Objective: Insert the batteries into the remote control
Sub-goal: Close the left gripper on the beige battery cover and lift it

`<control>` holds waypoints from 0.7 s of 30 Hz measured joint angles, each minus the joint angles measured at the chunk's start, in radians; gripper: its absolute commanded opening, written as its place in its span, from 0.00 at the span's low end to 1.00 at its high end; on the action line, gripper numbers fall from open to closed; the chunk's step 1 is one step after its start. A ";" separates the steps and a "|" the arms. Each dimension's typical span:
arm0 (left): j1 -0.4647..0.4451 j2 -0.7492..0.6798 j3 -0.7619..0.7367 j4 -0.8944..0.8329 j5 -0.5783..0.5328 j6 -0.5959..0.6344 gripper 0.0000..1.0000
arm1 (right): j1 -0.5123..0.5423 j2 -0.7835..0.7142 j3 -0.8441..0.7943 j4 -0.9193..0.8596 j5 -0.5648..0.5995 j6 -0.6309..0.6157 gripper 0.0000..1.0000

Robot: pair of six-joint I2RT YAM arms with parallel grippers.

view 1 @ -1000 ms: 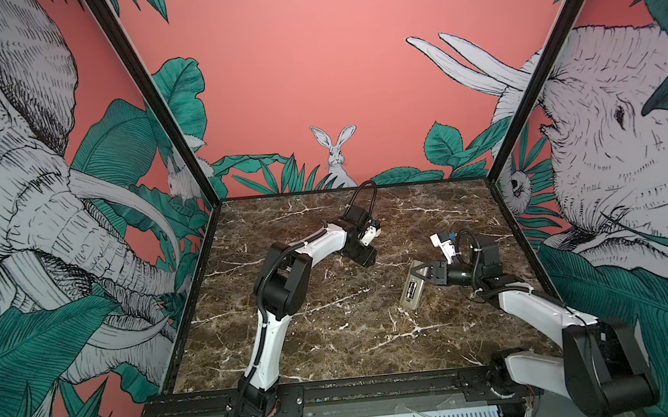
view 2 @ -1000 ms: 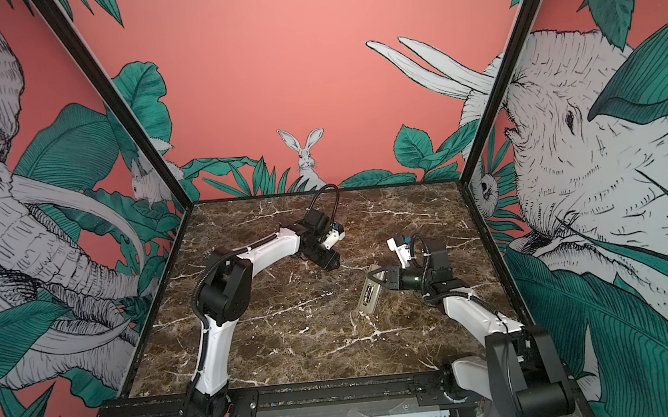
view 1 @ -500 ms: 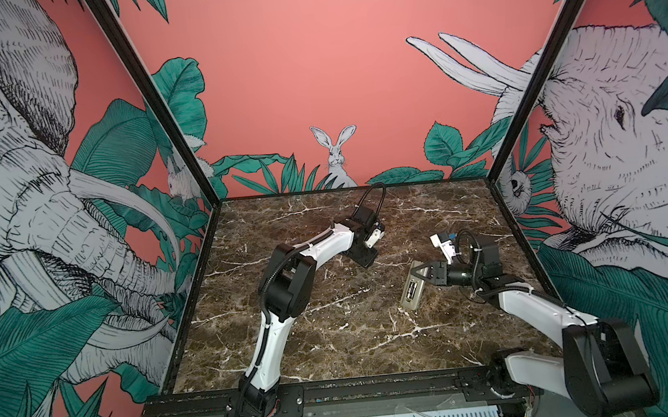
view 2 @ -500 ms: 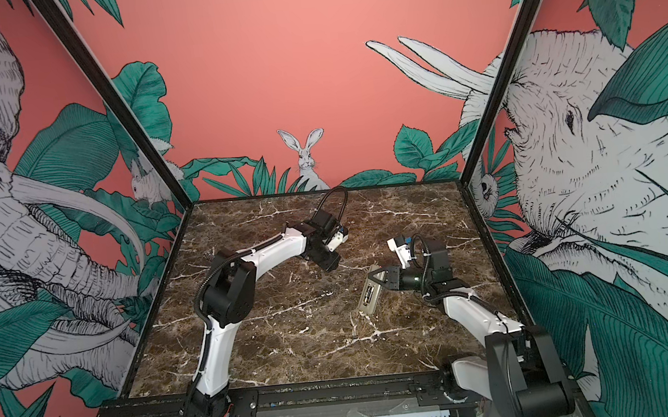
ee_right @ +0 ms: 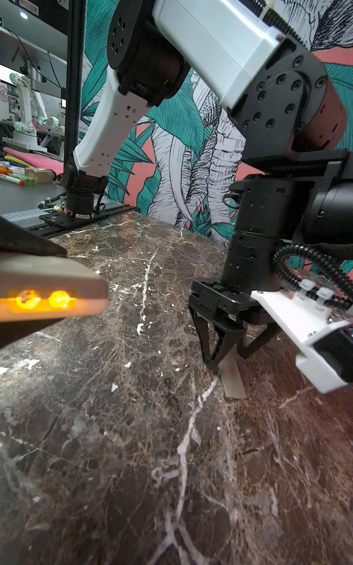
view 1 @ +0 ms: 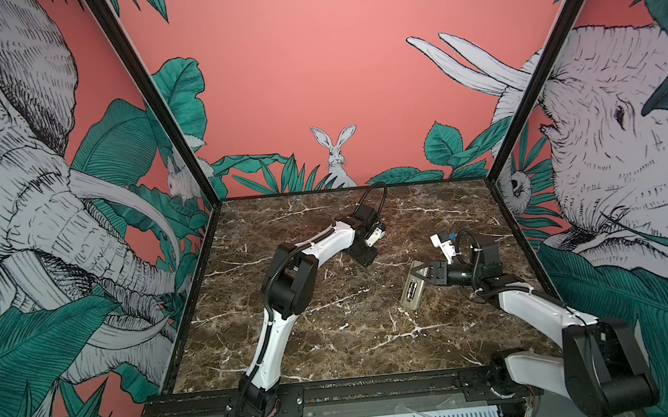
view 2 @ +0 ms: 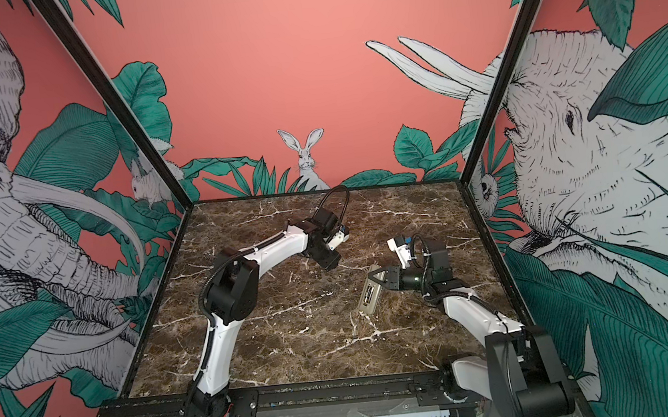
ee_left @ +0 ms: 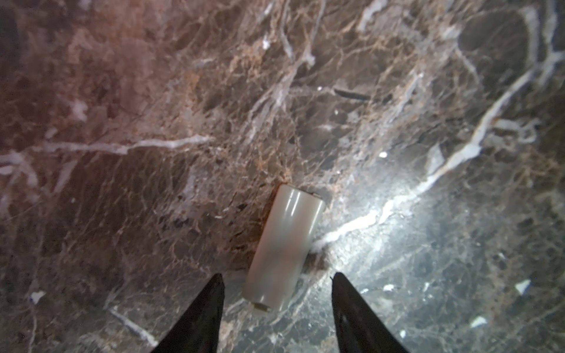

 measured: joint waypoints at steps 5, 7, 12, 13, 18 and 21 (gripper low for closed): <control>-0.022 0.020 0.020 -0.013 -0.005 0.027 0.56 | 0.000 0.000 0.000 0.000 0.000 0.000 0.00; -0.026 0.022 0.022 -0.017 -0.008 0.033 0.54 | 0.000 0.000 0.000 0.000 0.000 0.000 0.00; -0.028 0.024 0.023 -0.026 -0.014 0.045 0.48 | 0.000 0.000 0.000 0.001 0.000 0.000 0.00; -0.028 0.024 0.023 -0.028 -0.015 0.047 0.47 | 0.000 0.000 0.000 0.001 0.000 0.000 0.00; -0.029 0.024 0.023 -0.032 -0.021 0.051 0.43 | 0.000 0.000 0.000 0.002 0.000 0.000 0.00; -0.032 0.024 0.023 -0.033 -0.029 0.052 0.43 | 0.000 0.000 0.000 0.002 0.000 0.000 0.00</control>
